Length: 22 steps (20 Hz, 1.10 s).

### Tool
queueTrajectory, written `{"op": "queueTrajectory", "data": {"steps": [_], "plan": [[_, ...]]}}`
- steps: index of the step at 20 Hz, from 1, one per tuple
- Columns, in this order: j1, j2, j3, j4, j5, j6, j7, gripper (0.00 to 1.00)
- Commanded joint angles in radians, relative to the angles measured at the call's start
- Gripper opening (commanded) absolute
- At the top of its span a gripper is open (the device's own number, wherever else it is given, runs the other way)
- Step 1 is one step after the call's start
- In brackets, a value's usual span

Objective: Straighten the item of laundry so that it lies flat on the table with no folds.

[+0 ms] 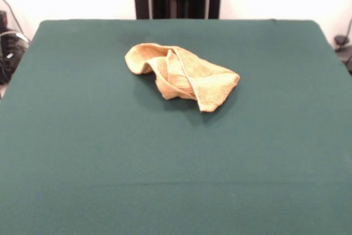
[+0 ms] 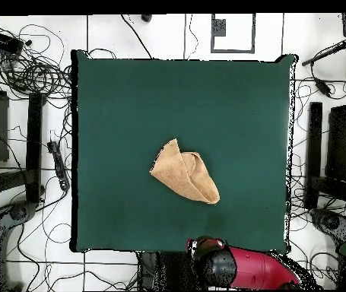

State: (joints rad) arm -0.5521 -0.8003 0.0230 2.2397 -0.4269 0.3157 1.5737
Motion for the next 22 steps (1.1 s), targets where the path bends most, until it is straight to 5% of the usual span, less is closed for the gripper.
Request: {"op": "queueTrajectory", "data": {"steps": [1, 6, 22], "plan": [[0.015, 0.034, 0.143, -0.033, 0.047, 0.009, 0.083, 1.0], [0.037, 0.121, 0.146, -0.179, 0.063, 0.027, 0.082, 1.0], [0.09, 0.218, 0.201, -0.391, 0.085, 0.079, 0.068, 1.0]]}}
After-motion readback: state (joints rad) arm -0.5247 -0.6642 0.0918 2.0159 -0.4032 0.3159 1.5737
